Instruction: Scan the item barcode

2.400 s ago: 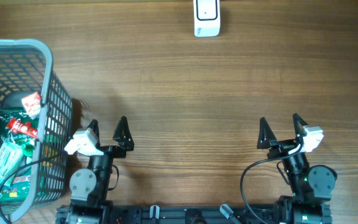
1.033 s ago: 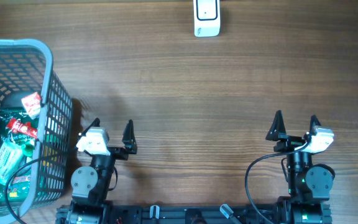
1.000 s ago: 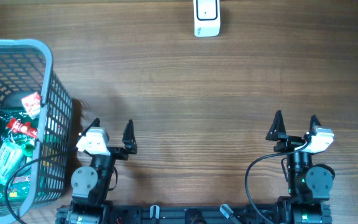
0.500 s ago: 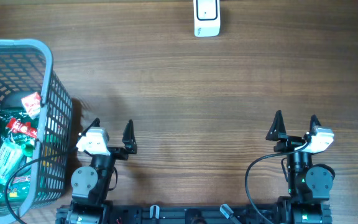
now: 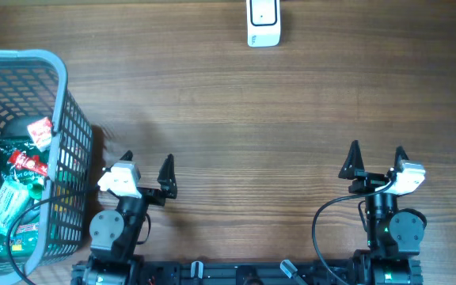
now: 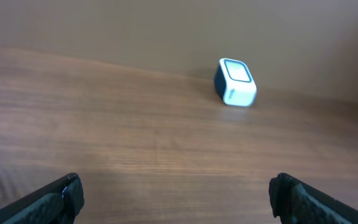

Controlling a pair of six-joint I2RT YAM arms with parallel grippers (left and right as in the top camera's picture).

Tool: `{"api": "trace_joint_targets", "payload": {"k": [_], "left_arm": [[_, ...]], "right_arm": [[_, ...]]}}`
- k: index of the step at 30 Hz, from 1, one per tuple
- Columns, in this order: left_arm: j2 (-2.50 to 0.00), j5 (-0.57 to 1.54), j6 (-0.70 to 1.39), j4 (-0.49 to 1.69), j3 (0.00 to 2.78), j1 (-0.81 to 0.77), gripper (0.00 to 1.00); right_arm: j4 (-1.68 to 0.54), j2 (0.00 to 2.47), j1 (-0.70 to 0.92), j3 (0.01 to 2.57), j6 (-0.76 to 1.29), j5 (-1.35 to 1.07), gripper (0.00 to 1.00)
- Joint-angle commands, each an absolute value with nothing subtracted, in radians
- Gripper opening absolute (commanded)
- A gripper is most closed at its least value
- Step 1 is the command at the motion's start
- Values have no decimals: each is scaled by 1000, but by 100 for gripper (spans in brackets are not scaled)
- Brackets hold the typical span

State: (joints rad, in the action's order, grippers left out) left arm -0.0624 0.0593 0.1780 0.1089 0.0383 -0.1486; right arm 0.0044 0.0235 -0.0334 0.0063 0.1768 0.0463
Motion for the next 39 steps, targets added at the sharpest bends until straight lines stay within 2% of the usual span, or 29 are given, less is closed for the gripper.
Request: {"api": "trace_joint_targets", "payload": {"k": [1,8,19,25,28,30,39], "left_arm": [[-80,104,187,171,183,-154,100],[-206,105,187,269,391,-154,100],[-587,104,187,457,826,-154,100],[-758,10,187,643,1095,-153,100],[-853,-66,185,826,1288,-154,100],[-892,-42,183,929,1383,-154,100],[-910,-44,192,981,1403,-152,100]], "right_arm": [[10,30,-28,6,158,65,100],[10,30,-28,6,158,65,100],[10,30,-28,6,158,65,100],[10,30,-28,6,157,65,100],[10,30,-28,6,158,65,100],[10,30,-28,6,157,65,100],[10,30,-28,6,158,65,100]]}}
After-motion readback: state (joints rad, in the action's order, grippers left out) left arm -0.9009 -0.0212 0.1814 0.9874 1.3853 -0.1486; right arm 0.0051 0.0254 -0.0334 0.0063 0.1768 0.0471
